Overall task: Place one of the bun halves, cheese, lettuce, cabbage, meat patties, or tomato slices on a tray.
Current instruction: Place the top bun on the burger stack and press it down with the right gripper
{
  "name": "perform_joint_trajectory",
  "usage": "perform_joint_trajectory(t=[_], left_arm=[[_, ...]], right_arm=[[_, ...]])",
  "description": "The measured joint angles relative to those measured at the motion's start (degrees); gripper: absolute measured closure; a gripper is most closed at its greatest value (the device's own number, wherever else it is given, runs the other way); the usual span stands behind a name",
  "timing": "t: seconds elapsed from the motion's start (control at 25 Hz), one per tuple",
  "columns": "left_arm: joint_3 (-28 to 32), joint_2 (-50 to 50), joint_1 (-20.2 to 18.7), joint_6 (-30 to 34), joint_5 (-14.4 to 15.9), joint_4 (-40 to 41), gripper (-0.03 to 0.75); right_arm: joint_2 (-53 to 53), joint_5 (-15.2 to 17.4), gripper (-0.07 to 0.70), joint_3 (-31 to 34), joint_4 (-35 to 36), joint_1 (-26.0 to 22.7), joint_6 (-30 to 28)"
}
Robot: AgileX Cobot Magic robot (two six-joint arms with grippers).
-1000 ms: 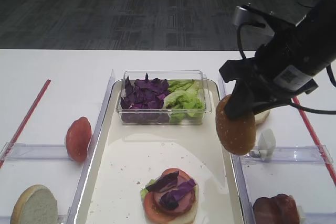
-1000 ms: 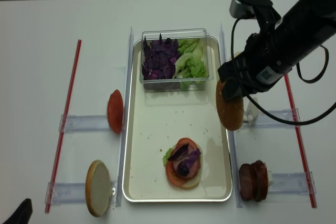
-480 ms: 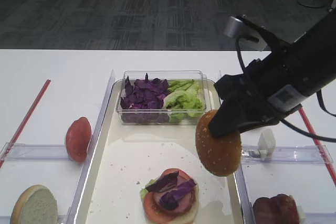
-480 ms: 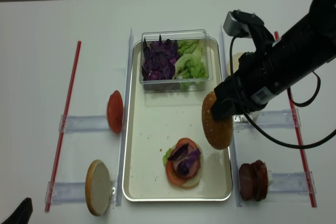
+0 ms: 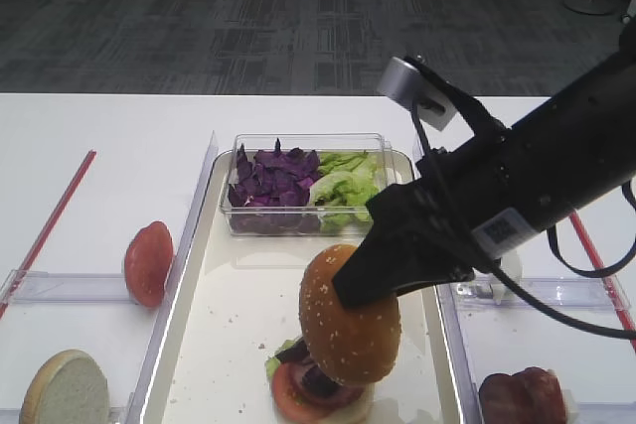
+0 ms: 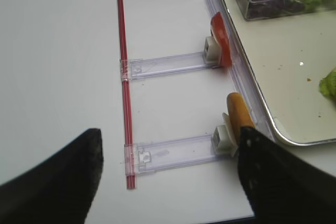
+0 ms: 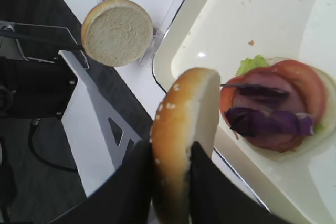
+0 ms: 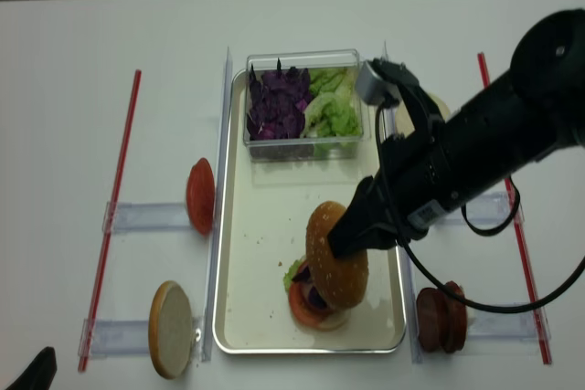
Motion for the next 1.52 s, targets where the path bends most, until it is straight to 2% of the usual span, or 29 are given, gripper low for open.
perform_joint_trajectory(t=[0.44, 0.96, 1.52], left_arm=[[0.0, 0.0, 0.0, 0.0, 0.0, 0.0, 0.224], [0.0, 0.0, 0.0, 0.0, 0.0, 0.0, 0.224], [0.0, 0.0, 0.0, 0.0, 0.0, 0.0, 0.224]], right_arm=[[0.3, -0.2, 0.426, 2.2, 5.9, 0.2, -7.0], [8.4, -0.2, 0.426, 3.9, 15.3, 0.2, -16.4], [12.9, 1.0, 0.426, 3.9, 19.7, 0.2, -20.3]])
